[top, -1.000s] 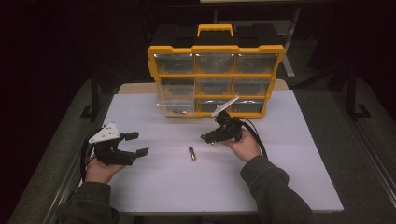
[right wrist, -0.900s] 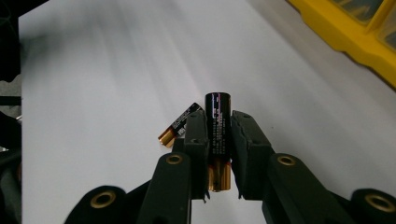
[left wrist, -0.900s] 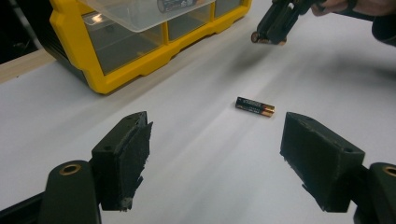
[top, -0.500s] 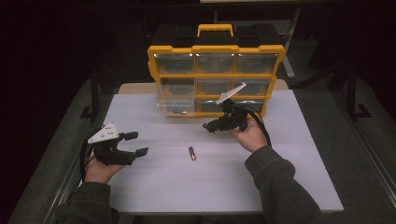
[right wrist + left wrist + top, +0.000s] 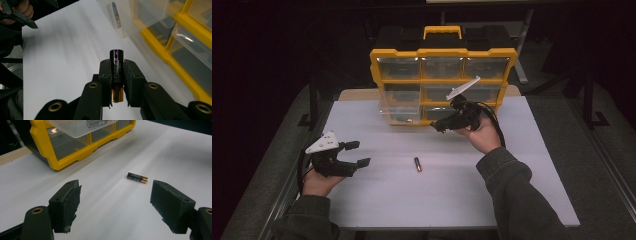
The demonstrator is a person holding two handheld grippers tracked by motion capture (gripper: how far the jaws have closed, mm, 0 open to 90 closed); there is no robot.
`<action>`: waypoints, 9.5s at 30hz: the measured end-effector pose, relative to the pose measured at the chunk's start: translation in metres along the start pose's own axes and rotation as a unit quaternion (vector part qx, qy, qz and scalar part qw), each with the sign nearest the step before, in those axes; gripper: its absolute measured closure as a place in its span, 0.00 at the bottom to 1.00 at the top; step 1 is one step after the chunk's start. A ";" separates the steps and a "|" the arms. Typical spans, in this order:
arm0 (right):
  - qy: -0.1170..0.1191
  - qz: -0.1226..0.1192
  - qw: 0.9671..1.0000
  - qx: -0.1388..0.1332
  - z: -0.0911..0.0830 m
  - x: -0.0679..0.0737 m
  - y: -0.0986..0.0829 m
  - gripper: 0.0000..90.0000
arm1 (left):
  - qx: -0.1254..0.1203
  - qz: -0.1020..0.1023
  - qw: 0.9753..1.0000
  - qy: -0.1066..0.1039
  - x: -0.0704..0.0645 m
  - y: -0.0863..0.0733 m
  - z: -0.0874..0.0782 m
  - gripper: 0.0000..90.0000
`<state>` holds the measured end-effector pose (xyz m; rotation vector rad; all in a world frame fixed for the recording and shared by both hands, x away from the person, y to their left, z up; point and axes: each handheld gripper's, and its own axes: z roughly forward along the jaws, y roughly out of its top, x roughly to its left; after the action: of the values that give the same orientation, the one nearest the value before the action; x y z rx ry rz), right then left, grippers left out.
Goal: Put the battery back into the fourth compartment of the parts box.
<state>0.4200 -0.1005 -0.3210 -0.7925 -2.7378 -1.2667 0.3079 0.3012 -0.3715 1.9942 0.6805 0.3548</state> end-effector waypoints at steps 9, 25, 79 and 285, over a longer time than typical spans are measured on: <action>-0.004 0.003 1.000 -0.021 -0.021 0.000 0.023 0.85 | 0.001 0.000 1.000 0.000 0.001 0.000 -0.001 0.26; -0.015 -0.013 1.000 -0.021 -0.035 -0.005 0.058 0.85 | -0.001 -0.002 1.000 -0.001 0.001 0.001 -0.001 0.26; -0.017 -0.055 0.998 0.011 0.026 0.005 0.132 0.85 | -0.012 -0.004 1.000 0.000 0.004 0.000 -0.003 0.26; -0.041 0.012 0.994 0.100 0.128 0.044 -0.055 0.72 | 0.000 -0.005 1.000 -0.001 0.003 0.000 -0.002 0.25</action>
<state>0.3808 -0.0190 -0.4355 -0.8713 -2.8511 -0.9575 0.3090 0.3045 -0.3701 1.9900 0.6886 0.3460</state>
